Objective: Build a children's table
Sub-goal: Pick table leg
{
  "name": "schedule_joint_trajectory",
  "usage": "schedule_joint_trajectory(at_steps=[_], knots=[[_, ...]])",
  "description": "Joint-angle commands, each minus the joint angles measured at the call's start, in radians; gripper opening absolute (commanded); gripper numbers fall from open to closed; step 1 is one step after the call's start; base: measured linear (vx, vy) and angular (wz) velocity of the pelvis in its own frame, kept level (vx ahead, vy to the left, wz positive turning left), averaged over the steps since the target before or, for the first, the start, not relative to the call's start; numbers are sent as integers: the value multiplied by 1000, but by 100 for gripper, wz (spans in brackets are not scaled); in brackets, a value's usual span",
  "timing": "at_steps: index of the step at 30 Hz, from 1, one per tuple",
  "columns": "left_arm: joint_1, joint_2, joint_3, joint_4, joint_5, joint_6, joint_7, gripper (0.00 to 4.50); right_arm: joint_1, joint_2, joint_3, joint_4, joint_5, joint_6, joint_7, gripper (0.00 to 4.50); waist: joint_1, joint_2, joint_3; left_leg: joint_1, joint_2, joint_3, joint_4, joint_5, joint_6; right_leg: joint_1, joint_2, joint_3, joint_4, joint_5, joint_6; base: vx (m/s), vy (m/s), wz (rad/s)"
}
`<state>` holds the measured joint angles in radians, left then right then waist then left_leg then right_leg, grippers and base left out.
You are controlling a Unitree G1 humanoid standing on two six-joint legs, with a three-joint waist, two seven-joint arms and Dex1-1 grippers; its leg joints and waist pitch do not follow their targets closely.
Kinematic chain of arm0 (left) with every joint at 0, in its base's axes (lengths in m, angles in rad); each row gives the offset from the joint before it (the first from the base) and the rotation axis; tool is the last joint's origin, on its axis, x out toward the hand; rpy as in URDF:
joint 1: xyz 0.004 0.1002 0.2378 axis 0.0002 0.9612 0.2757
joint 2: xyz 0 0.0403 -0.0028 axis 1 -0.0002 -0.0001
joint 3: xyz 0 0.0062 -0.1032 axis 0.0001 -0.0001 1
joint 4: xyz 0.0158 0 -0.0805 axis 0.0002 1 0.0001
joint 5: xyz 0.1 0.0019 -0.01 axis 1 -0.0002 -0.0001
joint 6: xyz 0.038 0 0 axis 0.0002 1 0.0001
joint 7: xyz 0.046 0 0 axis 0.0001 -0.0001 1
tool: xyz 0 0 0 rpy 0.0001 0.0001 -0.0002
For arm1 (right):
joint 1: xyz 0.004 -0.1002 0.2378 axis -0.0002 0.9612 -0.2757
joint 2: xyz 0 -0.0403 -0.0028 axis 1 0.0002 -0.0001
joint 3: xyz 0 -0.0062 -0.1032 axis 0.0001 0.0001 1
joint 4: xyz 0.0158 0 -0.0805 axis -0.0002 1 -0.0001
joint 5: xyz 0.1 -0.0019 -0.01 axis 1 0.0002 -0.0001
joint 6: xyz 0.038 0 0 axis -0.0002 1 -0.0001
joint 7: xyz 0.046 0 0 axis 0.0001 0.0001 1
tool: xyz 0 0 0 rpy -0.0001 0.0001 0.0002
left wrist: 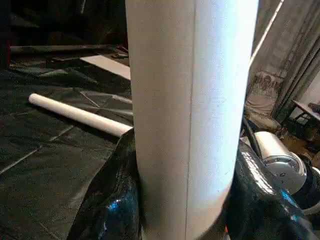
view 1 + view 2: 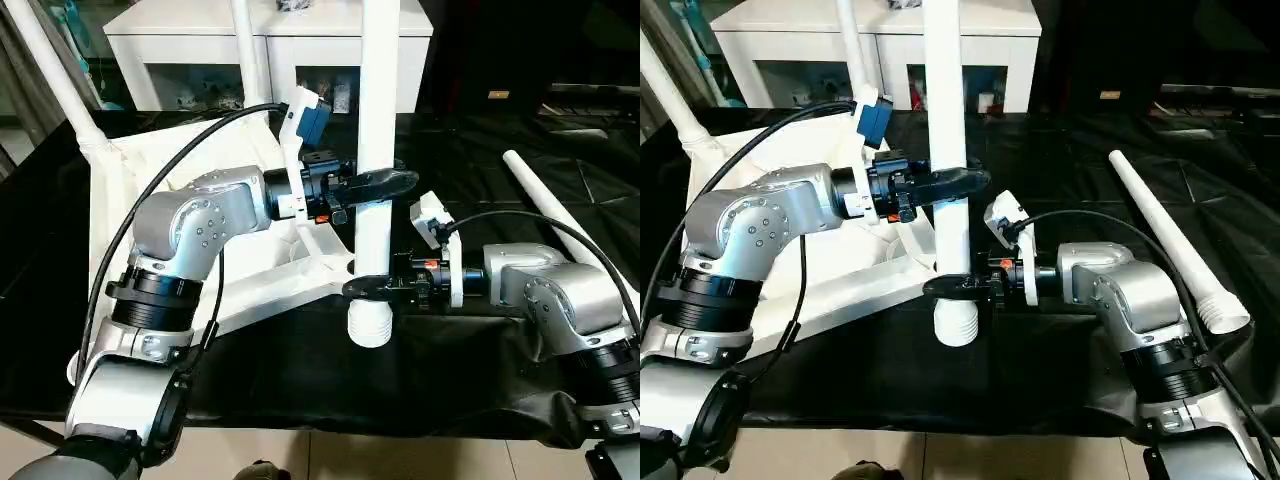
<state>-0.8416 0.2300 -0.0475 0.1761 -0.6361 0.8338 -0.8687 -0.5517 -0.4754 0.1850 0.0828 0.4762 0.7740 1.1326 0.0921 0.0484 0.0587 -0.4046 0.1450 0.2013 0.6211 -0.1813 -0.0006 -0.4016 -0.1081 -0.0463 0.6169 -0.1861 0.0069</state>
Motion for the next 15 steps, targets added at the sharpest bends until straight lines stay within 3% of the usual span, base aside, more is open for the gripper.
schedule_joint_trajectory(at_steps=[1,5,6,7,9,13,15], knots=[[-30,2,23,8,12,-36,9,231,-1,5,0,3,12,-1,8,185,4,-14,-82,30,72,-35,-70,-121,57,49,-48,30,-53,-73,-294,0,0,0],[-29,-28,97,-4,-64,-11,31,245,0,15,-22,8,13,-15,-13,185,4,-16,-81,29,71,-35,-69,-120,56,51,-50,30,-52,-68,-301,0,0,0],[-29,-28,97,-4,-64,-11,31,266,0,15,-22,8,13,-15,-13,184,4,-16,-82,29,71,-35,-68,-120,55,51,-50,29,-51,-61,-307,0,0,0],[-31,-74,164,13,-92,-79,77,281,2,28,-46,10,21,-20,-34,184,3,-16,-81,28,72,-35,-69,-124,58,51,-50,30,-53,-62,-308,0,0,0],[-36,-116,233,29,-131,-139,121,289,2,41,-70,15,28,-26,-58,184,5,-18,-82,27,71,-35,-68,-130,60,54,-52,30,-55,-68,-307,0,0,0],[-37,-178,367,25,-277,-174,176,292,-1,84,-143,41,39,-56,-144,184,7,-20,-83,25,69,-34,-66,-118,67,51,-51,28,-51,-55,-313,0,0,0],[-30,-184,404,14,-314,-183,195,292,-4,105,-178,54,22,-106,-205,184,5,-18,-82,28,68,-34,-68,-134,60,48,-47,27,-57,-96,-295,0,0,0]])
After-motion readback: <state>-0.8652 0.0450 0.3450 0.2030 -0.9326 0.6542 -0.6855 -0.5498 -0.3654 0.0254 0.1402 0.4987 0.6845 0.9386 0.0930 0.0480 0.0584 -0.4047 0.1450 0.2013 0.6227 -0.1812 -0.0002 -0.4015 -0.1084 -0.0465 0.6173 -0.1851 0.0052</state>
